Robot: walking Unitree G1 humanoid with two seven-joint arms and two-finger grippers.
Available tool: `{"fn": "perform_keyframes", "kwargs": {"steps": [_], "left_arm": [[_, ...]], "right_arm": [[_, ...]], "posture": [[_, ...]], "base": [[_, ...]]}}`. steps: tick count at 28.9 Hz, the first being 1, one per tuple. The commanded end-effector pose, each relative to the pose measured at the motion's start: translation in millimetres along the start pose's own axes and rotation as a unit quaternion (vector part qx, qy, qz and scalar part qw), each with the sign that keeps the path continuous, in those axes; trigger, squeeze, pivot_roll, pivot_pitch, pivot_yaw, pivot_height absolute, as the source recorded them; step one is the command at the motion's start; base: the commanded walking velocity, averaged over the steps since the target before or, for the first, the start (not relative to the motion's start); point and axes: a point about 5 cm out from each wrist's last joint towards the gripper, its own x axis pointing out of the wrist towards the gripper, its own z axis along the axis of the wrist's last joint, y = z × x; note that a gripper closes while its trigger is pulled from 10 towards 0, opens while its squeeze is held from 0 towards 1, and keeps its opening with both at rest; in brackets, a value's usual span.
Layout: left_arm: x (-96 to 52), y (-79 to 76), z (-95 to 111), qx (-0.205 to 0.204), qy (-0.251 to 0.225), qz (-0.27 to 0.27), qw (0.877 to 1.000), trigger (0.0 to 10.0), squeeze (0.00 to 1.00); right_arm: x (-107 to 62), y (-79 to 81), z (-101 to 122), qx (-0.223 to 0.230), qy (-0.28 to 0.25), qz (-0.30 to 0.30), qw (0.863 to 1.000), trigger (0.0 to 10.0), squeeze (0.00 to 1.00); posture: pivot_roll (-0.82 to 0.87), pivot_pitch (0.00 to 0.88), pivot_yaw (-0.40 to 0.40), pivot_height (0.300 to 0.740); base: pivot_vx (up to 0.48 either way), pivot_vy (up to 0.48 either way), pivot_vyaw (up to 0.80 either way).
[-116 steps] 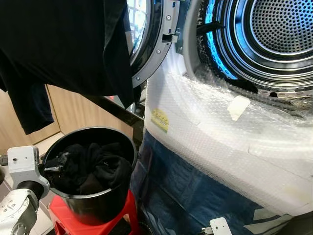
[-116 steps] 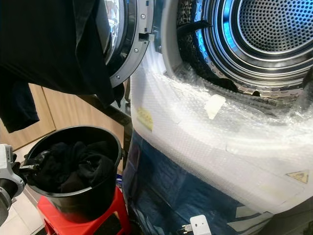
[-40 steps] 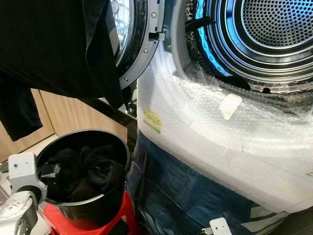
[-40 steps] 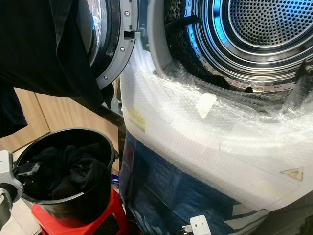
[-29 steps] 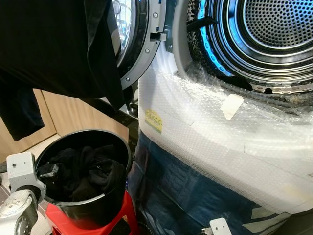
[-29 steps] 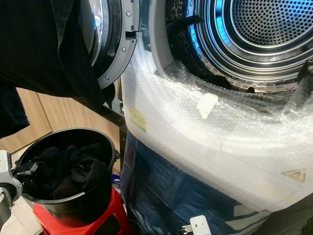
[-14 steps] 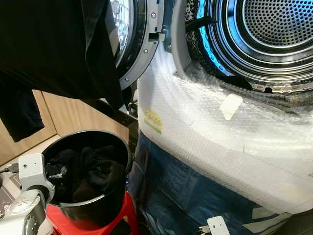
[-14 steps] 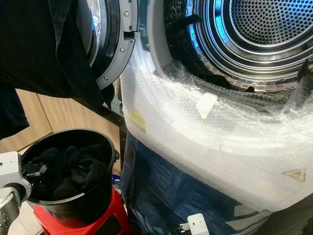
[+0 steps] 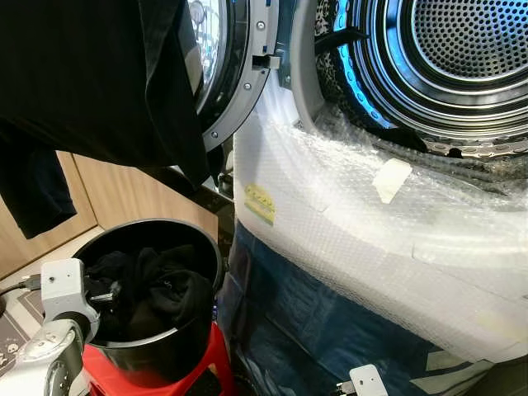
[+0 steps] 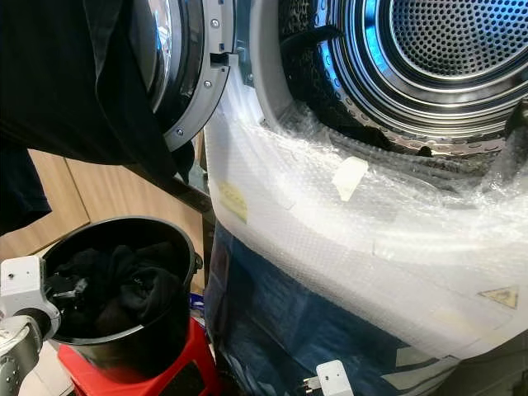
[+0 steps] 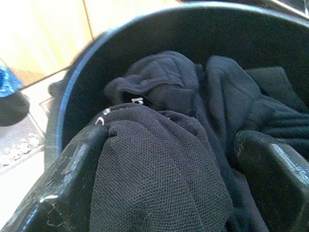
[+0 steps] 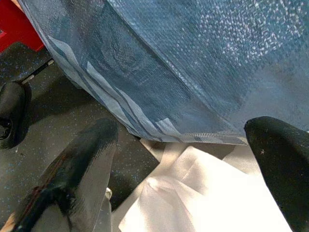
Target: Clothes washing
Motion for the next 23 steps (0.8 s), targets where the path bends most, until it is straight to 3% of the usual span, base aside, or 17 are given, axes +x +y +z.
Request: {"fn": "perform_keyframes", "kwargs": {"steps": [1,10,17,18,19,20,23], "left_arm": [[1.2,-6.3,-6,0.005,0.017,-0.012,1.0,10.0,0.0],[1.1,-13.1,-11,0.006,0.05,-0.035,0.998,10.0,0.0],[-3.9,-7.4,-22,0.007,0.094,-0.024,0.995,10.0,0.0],[-4.2,-6.2,-23,0.005,0.098,-0.021,0.995,2.7,0.0],[-4.2,-6.2,-23,0.005,0.098,-0.021,0.995,2.7,0.0],[-4.9,-3.5,-24,0.004,0.107,-0.017,0.994,0.0,0.0],[-5.2,-1.2,-23,0.006,0.109,-0.015,0.994,0.0,0.0]], "right_arm": [[0.3,-3.0,1,-0.005,0.004,-0.002,1.0,10.0,0.0],[0.1,-2.9,-2,-0.014,0.005,-0.001,1.0,10.0,0.0],[-0.1,-4.3,-7,-0.017,0.011,-0.002,1.0,10.0,0.0],[-0.1,-4.3,-7,-0.017,0.011,-0.001,1.0,10.0,0.0],[-0.1,-4.3,-7,-0.017,0.011,-0.001,1.0,10.0,0.0],[-0.1,-4.0,-7,-0.017,0.011,-0.001,1.0,10.0,0.0],[0.0,-3.1,-5,-0.016,0.009,0.0,1.0,10.0,0.0]], "posture": [[0.39,0.0,-0.07,0.74],[0.38,0.0,-0.07,0.74],[0.38,0.0,-0.068,0.74],[0.38,0.0,-0.068,0.74],[0.38,0.0,-0.068,0.74],[0.38,0.0,-0.067,0.74],[0.38,0.0,-0.066,0.74]], "base": [[0.0,0.0,0.0],[0.0,0.0,0.0],[0.0,0.0,0.0],[0.0,0.0,0.0],[0.0,0.0,0.0],[0.0,0.0,0.0],[0.0,0.0,0.0]]}}
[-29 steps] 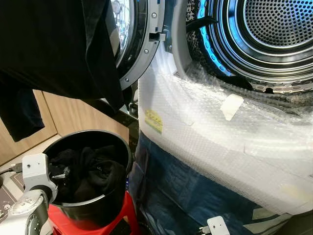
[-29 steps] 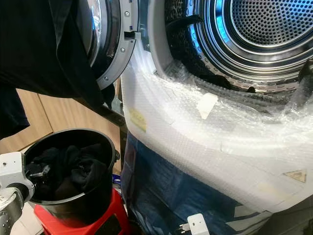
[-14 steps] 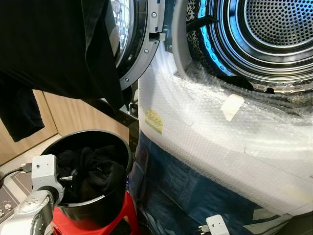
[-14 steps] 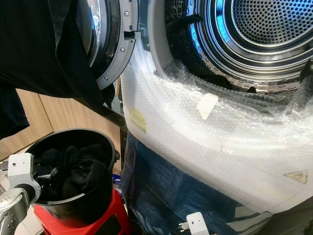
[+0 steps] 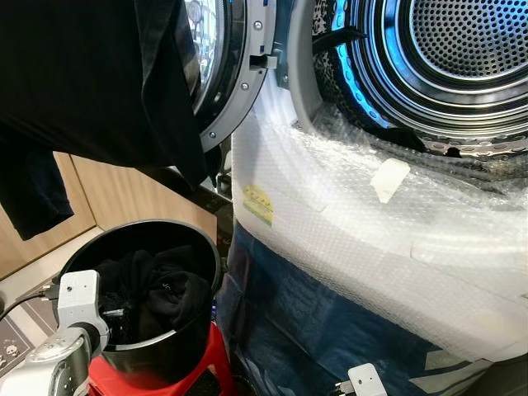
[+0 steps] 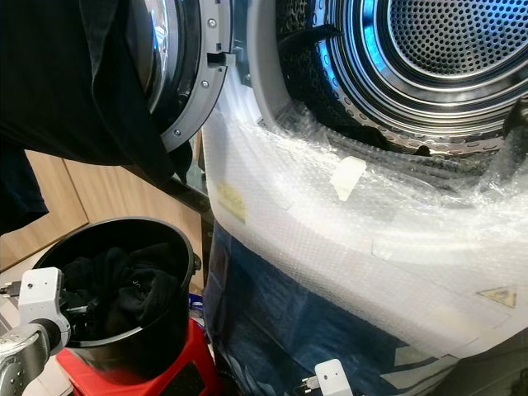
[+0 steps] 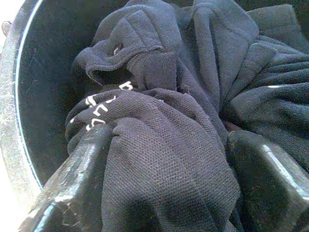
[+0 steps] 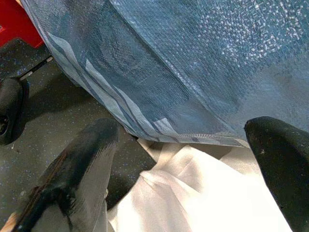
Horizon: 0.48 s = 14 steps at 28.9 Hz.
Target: Clothes washing
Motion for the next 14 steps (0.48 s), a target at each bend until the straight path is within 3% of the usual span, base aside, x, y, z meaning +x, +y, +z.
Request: {"fn": "perform_keyframes", "kwargs": {"steps": [1,14], "left_arm": [[-1.1,-1.5,-7.3,0.001,0.021,-0.008,1.0,0.0,0.0],[-4.6,-6.7,-3.2,0.022,0.018,-0.018,0.999,0.0,0.0]], "right_arm": [[0.0,-3.0,-4.2,0.002,0.009,-0.002,1.0,10.0,0.0],[0.0,-0.7,-3.7,0.006,0.01,0.002,1.0,10.0,0.0]], "posture": [[0.38,0.0,-0.066,0.74],[0.39,0.0,-0.064,0.74]], "base": [[0.0,0.0,0.0],[0.0,0.0,0.0]]}}
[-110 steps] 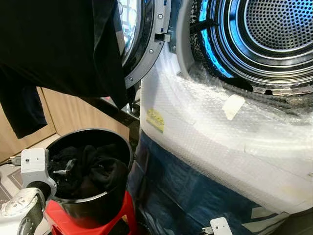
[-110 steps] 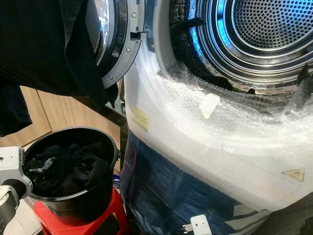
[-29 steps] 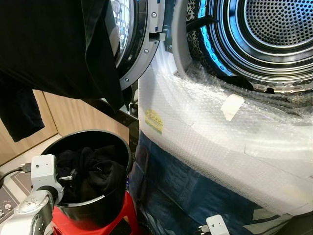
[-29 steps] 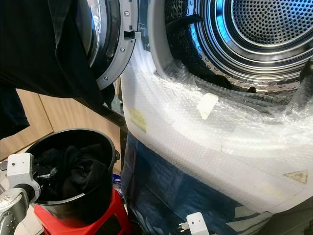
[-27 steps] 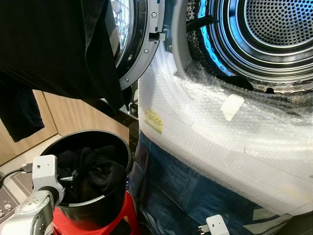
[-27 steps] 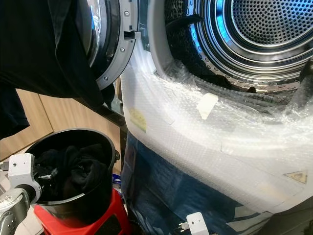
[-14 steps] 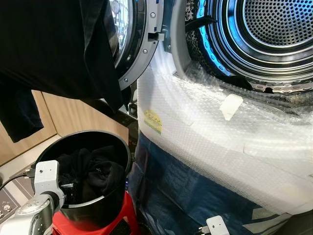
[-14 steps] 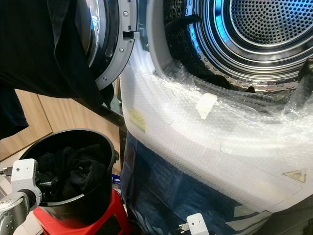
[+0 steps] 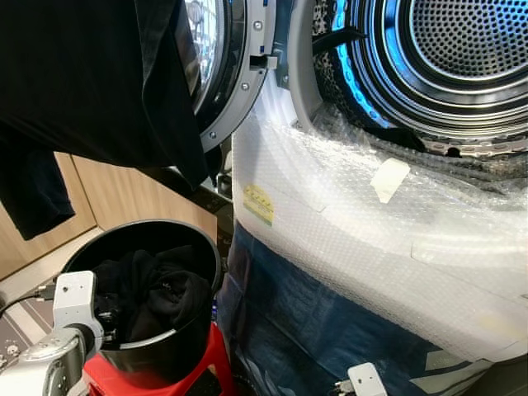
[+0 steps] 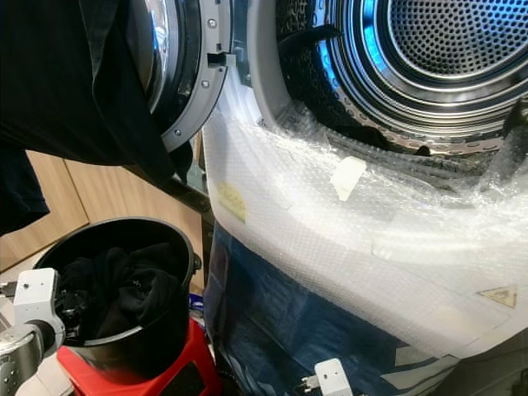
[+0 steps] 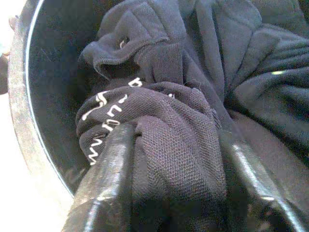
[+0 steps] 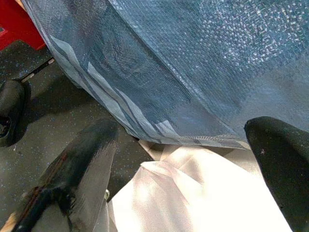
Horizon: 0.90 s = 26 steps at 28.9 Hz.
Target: Clothes washing
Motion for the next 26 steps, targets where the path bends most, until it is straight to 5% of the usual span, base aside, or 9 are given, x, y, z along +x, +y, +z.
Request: {"fn": "perform_keyframes", "kwargs": {"steps": [1,18,26], "left_arm": [[-0.4,-8.5,-1,0.003,0.004,-0.016,1.0,0.0,0.0],[-16.6,-16.3,14,0.024,-0.024,-0.056,0.998,0.0,0.0],[-41.8,-40.8,52,0.075,-0.085,-0.168,0.979,0.0,0.0]], "right_arm": [[-0.1,-1.8,-5,0.004,0.012,0.0,1.0,10.0,0.0],[-0.1,-5.2,-7,0.005,0.013,-0.003,1.0,10.0,0.0],[0.2,-0.9,3,0.014,-0.002,0.001,1.0,10.0,0.0]], "posture": [[0.39,0.002,-0.066,0.74],[0.39,0.029,-0.072,0.74],[0.39,0.042,-0.066,0.74]], "base": [[0.0,0.0,0.0],[0.0,0.0,0.0],[0.0,0.0,0.0]]}}
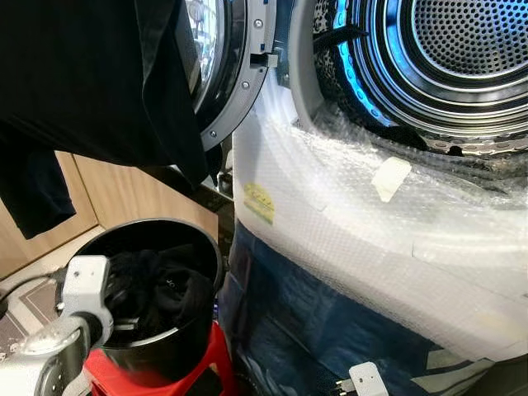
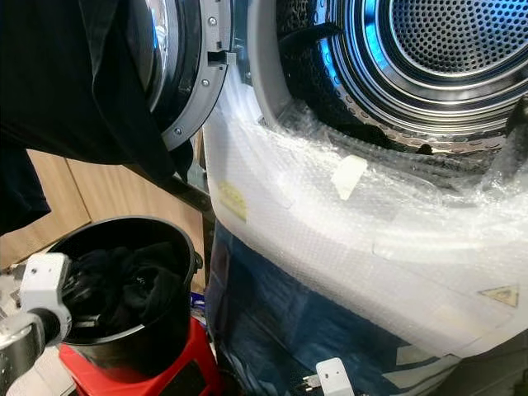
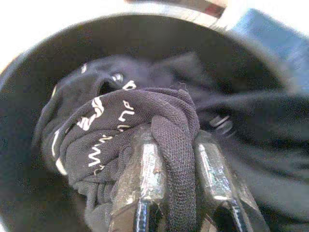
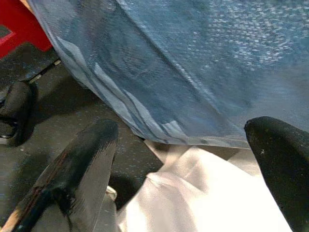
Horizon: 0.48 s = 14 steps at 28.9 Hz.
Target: Clothes washing
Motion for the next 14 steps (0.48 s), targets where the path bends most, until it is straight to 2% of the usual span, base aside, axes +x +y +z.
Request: {"fn": "perform_keyframes", "kwargs": {"steps": [1,3,12,13,14], "left_arm": [[-5.5,-15.8,10,0.026,-0.011,-0.058,0.998,0.0,0.0],[-10.1,-21.2,19,0.047,-0.019,-0.086,0.995,0.0,0.0],[-27.9,-25.8,76,0.08,-0.101,-0.131,0.983,0.0,0.0],[-27.9,-25.8,76,0.08,-0.101,-0.131,0.983,0.0,0.0],[-29.3,-28.6,85,0.096,-0.111,-0.14,0.979,0.0,0.0]], "right_arm": [[0.1,-3.2,-1,0.007,0.001,-0.004,1.0,10.0,0.0],[-0.1,-2.4,-5,0.003,0.006,-0.002,1.0,10.0,0.0],[-0.2,-1.3,-5,0.008,0.005,0.0,1.0,10.0,0.0],[-0.2,-1.3,-5,0.008,0.005,0.0,1.0,10.0,0.0],[-0.1,-0.8,-4,0.008,0.004,0.001,1.0,10.0,0.0]], "posture": [[0.4,0.038,-0.065,0.74],[0.4,0.036,-0.064,0.74],[0.4,0.037,-0.054,0.74],[0.4,0.037,-0.054,0.74],[0.4,0.038,-0.053,0.74]], "base": [[0.0,0.0,0.0],[0.0,0.0,0.0],[0.0,0.0,0.0],[0.0,0.0,0.0],[0.0,0.0,0.0]]}}
